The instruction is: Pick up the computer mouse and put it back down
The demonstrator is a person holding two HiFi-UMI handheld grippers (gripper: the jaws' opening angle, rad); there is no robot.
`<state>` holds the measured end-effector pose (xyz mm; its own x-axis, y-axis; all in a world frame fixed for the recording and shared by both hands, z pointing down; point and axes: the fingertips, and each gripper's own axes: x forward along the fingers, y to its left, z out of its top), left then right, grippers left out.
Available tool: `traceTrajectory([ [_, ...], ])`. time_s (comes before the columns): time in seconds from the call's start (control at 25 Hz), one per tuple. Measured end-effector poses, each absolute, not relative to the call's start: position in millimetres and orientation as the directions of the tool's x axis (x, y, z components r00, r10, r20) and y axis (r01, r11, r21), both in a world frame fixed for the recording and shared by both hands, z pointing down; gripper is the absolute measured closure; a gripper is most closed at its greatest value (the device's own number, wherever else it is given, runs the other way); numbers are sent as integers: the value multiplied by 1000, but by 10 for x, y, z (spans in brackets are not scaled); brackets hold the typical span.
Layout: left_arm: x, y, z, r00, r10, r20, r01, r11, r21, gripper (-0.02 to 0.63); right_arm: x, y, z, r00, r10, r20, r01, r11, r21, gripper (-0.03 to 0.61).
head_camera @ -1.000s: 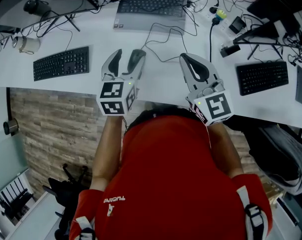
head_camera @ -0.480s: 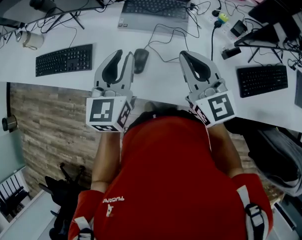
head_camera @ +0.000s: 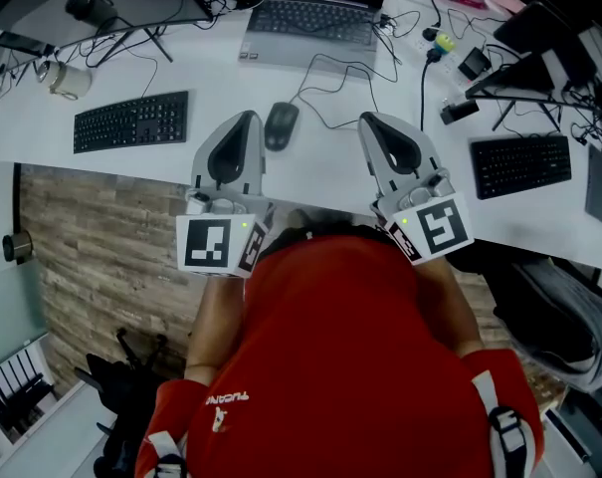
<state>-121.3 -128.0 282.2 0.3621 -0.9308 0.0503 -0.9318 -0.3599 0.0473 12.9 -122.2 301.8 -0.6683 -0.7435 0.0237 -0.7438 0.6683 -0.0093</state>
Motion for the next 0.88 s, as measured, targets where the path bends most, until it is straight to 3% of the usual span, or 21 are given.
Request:
traceTrajectory([
  [0.88,-1119,-1218,2809,389,-920,34,-920,-387,59,604,72,-1165,3018,-683,-730,17,-730,683,5,574],
])
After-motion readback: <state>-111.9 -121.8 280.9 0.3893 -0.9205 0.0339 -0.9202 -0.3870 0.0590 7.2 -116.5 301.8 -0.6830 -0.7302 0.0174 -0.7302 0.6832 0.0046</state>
